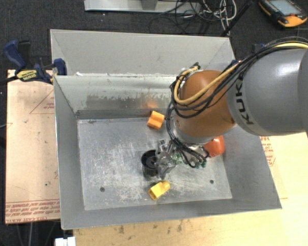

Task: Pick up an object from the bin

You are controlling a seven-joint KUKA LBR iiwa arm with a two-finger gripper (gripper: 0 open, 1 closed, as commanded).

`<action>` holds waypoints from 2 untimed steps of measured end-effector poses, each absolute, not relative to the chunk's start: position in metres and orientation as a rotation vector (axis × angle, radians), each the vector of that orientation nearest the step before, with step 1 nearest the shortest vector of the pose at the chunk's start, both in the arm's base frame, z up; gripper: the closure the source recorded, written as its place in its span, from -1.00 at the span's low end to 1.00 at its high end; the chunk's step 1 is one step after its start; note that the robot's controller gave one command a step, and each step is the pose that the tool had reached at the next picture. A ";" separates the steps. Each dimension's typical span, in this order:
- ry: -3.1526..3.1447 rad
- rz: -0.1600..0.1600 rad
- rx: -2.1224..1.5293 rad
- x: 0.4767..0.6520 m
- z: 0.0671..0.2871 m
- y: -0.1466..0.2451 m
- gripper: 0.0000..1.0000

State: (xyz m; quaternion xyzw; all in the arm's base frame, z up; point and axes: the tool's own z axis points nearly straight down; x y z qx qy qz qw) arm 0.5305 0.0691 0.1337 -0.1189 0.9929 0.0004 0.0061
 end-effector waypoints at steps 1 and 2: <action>3.132 0.002 -0.342 0.521 0.164 0.074 1.00; 3.120 0.002 -0.368 0.545 0.234 0.075 1.00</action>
Offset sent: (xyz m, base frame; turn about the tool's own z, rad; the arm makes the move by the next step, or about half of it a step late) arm 0.0300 0.0066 0.1398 -0.0226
